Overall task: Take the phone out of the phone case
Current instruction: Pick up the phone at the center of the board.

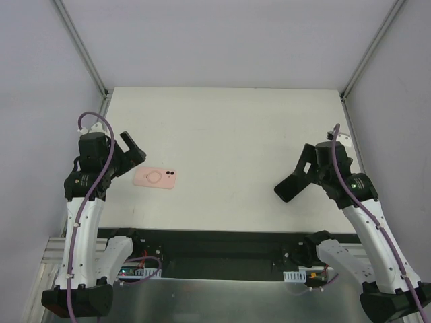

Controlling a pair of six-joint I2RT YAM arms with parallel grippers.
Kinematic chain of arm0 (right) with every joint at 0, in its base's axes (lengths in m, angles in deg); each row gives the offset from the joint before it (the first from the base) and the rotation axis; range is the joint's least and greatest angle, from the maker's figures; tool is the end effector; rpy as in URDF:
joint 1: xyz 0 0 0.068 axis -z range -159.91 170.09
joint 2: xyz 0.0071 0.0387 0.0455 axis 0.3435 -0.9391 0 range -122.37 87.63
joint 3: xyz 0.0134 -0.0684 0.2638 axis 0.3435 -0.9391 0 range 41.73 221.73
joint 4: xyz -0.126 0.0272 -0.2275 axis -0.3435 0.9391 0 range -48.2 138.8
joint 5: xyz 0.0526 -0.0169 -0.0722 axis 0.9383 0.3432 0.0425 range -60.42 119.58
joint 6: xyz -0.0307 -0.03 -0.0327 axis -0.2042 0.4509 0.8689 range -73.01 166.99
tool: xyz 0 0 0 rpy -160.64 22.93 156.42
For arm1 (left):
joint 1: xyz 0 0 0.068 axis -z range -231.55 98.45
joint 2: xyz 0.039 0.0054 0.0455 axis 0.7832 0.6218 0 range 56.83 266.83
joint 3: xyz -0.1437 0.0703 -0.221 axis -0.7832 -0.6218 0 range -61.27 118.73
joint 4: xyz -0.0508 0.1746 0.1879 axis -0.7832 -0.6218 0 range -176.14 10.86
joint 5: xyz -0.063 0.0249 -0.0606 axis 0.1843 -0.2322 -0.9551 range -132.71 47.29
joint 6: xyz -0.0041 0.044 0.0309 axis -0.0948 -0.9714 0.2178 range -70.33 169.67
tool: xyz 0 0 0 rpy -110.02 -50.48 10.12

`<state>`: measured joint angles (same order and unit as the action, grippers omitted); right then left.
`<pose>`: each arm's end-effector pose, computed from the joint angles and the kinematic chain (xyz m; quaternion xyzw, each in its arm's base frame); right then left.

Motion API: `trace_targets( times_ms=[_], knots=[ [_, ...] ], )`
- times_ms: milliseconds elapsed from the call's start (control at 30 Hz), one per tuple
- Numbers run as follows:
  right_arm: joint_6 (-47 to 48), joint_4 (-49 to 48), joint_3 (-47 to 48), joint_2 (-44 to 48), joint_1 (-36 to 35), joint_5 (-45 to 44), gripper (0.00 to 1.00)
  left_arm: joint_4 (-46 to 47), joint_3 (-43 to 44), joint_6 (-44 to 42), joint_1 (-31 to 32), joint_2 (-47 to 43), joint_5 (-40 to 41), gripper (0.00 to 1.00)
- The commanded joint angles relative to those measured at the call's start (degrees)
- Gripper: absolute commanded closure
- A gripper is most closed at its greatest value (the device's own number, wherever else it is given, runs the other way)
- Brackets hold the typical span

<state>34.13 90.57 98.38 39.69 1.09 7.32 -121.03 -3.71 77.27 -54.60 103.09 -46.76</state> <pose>0.1539 0.0386 0.3371 0.0337 0.8926 -0.0546 0.4463 0.1602 0.0060 0.3553 -0.2125 0.8418 -0.1353 0.4773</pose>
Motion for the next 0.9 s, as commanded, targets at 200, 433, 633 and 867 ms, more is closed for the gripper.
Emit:
trace_targets(
  times_ms=[200,433,633,867],
  knots=[
    [-1.5,1.5,-0.7,1.7,0.2,-1.2,0.04,1.4,0.9,-3.2,0.0,0.9,-8.7,0.01],
    [-7.2,0.4,-3.3,-3.5,-0.1,0.0,0.04,3.1,0.0,-2.1,3.0,3.7,-15.6,0.01],
    [-15.9,-1.4,-3.9,-14.4,0.0,0.6,0.04,3.2,-1.3,-1.7,12.7,6.9,-9.7,0.01],
    [-23.6,-7.2,-5.0,-27.8,4.7,7.1,0.04,3.2,-2.1,-1.7,14.2,7.2,-8.9,0.01]
  ],
)
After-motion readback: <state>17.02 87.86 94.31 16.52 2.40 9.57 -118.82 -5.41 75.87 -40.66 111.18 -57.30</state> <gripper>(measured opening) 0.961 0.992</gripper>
